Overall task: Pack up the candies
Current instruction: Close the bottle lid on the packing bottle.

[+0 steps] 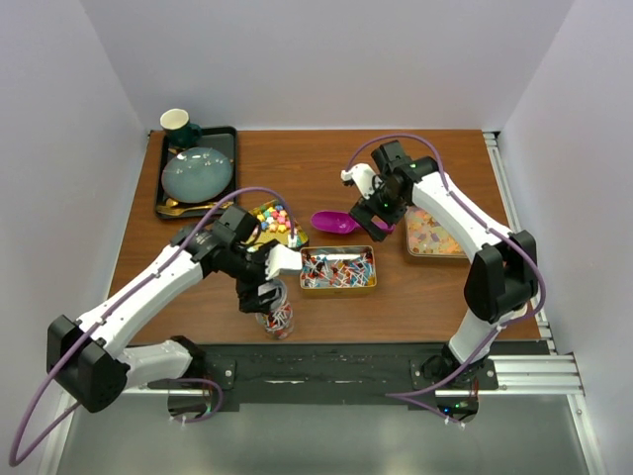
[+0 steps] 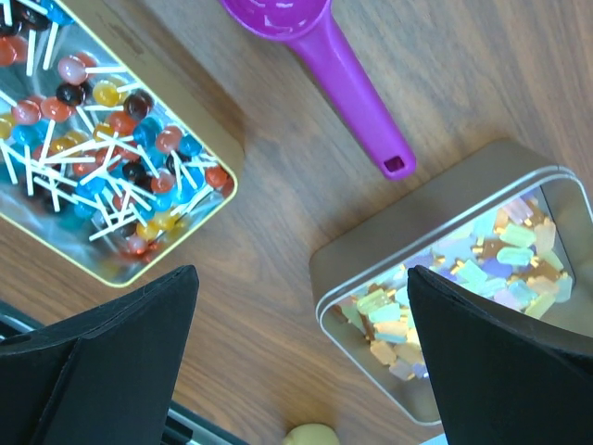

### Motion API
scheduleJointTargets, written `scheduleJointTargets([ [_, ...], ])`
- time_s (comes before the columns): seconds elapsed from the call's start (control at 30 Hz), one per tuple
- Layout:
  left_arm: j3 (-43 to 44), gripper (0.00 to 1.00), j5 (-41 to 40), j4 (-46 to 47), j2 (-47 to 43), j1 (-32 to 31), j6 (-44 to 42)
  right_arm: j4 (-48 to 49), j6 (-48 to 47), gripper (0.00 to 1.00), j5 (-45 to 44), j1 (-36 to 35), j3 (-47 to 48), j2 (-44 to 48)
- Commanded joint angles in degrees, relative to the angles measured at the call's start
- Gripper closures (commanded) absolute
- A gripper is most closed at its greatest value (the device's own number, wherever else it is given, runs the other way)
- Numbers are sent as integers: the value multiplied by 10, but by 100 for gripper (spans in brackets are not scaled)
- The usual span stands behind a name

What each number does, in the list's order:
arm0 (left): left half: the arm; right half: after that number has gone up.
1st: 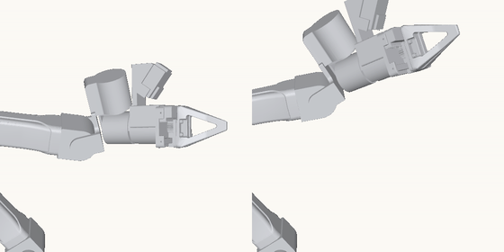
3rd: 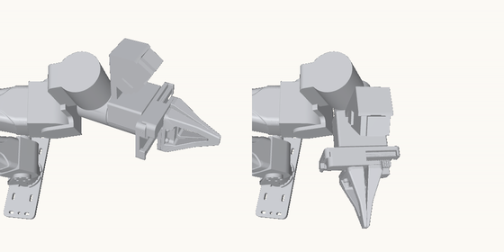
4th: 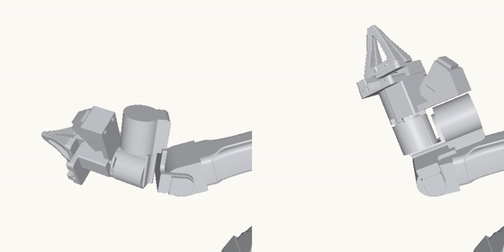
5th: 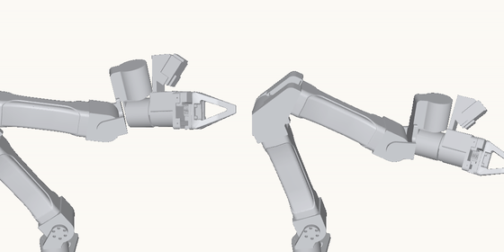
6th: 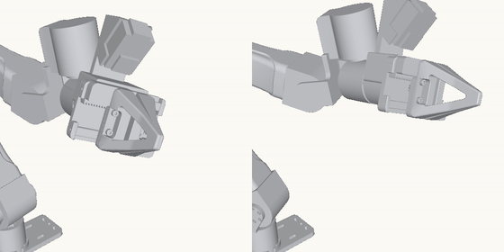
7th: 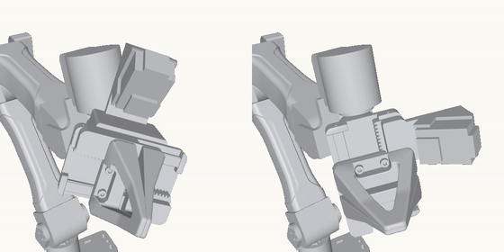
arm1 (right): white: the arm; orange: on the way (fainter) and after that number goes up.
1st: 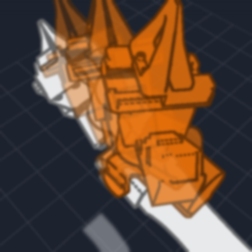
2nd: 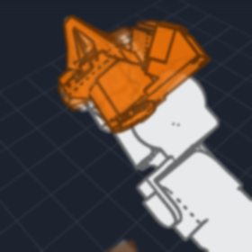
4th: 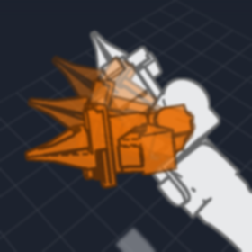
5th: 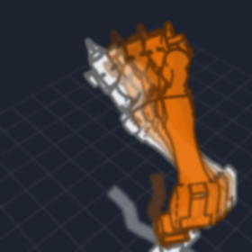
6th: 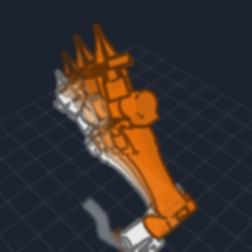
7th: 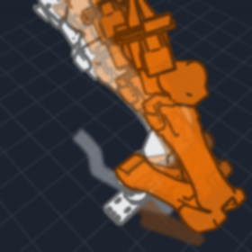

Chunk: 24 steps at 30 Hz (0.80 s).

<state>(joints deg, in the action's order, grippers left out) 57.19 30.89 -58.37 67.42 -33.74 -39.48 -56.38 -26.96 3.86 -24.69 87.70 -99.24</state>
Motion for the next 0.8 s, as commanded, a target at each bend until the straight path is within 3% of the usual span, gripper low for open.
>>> scheduleJointTargets([
  [0.0, 16, 15, -15, -15, 11, -29, 11, 2, 2, 1, -4, -1, -6, 35],
  [0.77, 18, 10, -52, -2, 64, -106, 28, 0, 1, 1, 24, -1, -9, 41],
])
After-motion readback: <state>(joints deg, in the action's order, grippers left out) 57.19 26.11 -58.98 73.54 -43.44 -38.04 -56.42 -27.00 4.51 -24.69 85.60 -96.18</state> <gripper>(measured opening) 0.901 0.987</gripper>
